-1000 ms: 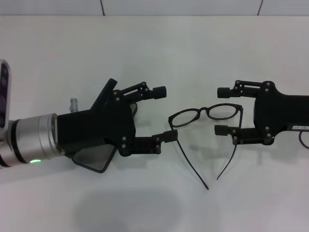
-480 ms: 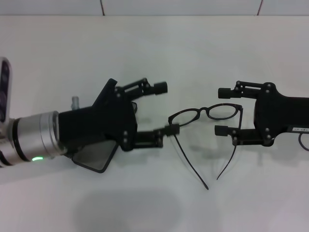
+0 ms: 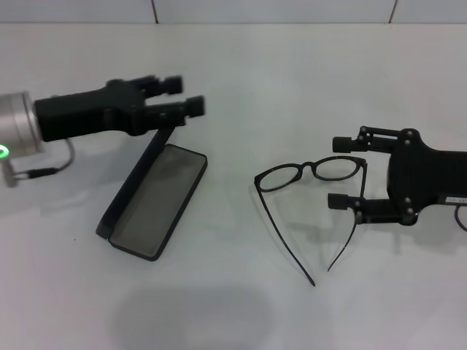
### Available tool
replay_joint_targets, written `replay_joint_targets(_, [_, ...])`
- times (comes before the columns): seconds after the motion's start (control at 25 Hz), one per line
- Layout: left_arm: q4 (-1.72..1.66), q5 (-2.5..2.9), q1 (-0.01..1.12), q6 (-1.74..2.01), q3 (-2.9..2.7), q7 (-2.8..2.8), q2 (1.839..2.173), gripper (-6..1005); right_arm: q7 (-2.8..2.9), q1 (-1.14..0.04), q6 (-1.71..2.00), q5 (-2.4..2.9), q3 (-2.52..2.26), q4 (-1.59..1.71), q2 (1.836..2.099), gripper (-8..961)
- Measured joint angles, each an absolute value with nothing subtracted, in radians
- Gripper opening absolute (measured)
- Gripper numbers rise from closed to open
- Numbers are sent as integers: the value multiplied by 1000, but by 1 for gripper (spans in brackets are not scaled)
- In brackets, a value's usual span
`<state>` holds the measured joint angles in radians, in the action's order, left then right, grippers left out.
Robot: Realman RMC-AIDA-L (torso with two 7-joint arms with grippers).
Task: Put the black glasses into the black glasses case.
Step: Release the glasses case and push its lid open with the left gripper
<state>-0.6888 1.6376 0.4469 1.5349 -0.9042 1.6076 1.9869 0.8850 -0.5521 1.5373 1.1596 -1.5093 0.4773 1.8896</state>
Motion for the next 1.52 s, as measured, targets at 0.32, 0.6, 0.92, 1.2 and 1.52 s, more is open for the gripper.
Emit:
replay_joint_targets(0.32, [-1217, 2078, 308, 1471, -898, 1983, 2086, 807, 885, -547, 1540, 1160, -1509, 479, 1887, 754])
replay_joint_targets(0.6, [-1242, 2179, 289, 1460, -941, 2034, 2091, 792, 885, -556, 1540, 1160, -1509, 481, 1891, 754])
replay_joint_targets(0.92, [-1197, 2211, 336, 1459, -984, 2036, 2089, 740, 885, -559, 1534, 1160, -1509, 491, 1895, 754])
replay_joint_targets(1.2, [-1193, 2218, 363, 1460, -987, 2039, 2088, 569, 885, -560, 1529, 1160, -1509, 491, 1896, 754])
replay_joint_targets(1.52, [-1185, 2252, 382, 1436, -990, 2038, 2088, 453, 885, -560, 1528, 1160, -1509, 491, 1896, 754])
